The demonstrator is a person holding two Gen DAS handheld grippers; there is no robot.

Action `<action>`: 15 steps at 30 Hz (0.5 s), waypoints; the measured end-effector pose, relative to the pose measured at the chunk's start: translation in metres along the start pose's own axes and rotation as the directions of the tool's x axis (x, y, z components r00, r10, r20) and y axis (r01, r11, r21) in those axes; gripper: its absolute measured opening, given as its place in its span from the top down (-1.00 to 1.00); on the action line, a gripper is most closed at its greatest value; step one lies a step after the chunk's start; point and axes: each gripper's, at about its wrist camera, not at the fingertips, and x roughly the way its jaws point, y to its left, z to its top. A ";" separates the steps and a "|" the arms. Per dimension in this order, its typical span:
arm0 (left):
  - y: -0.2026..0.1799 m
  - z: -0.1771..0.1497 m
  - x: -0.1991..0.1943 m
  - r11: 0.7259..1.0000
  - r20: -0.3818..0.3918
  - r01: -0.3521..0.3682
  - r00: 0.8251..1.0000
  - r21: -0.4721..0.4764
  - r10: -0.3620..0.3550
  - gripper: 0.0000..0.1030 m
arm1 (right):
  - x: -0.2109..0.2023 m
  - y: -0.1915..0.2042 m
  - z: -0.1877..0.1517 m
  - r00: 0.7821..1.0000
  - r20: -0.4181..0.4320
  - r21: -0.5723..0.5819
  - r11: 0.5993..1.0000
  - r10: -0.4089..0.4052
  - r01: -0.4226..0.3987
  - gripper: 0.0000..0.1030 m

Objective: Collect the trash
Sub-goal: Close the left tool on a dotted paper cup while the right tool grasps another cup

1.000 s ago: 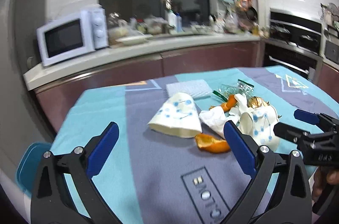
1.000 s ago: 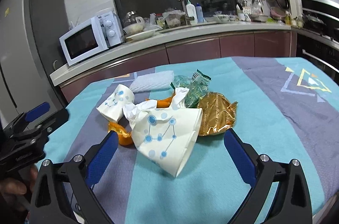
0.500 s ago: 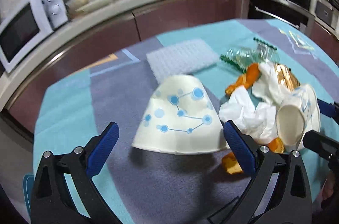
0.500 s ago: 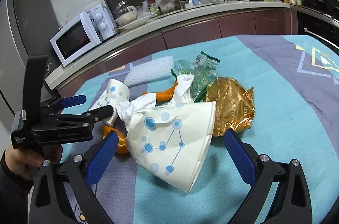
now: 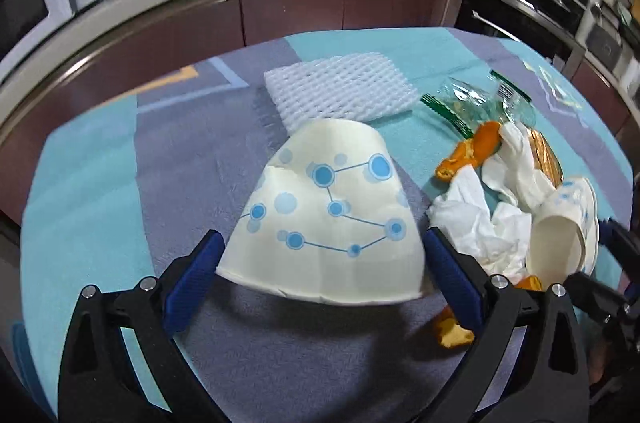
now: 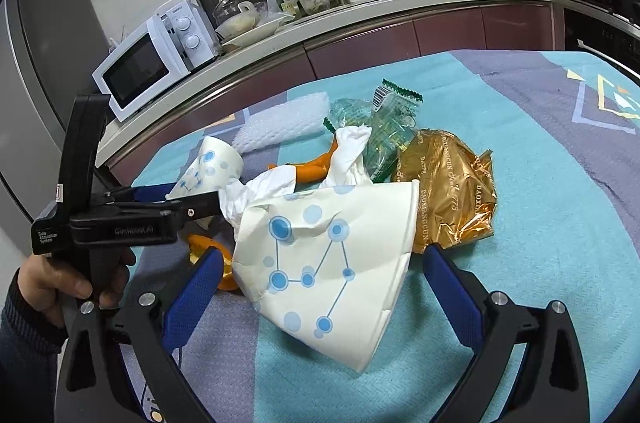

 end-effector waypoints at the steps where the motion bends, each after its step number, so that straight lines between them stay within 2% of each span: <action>1: 0.003 0.000 0.004 1.000 -0.007 0.014 1.000 -0.016 -0.014 -0.89 | 0.000 0.000 0.000 1.000 -0.001 0.001 1.000 0.000 0.000 -0.87; 6: 0.007 0.000 0.007 0.999 0.025 0.031 0.999 -0.027 -0.030 -0.86 | 0.000 -0.001 -0.001 1.000 0.001 -0.005 1.000 0.008 -0.008 -0.86; 10: 0.006 -0.002 0.000 0.999 0.059 0.042 0.997 -0.021 -0.041 -0.83 | 0.003 0.000 -0.002 1.000 -0.011 -0.014 1.000 0.018 -0.019 -0.66; 15: 0.001 -0.004 -0.005 0.999 0.079 0.036 0.996 -0.009 -0.035 -0.77 | -0.001 0.000 -0.004 1.000 -0.001 -0.012 1.000 0.024 -0.024 -0.64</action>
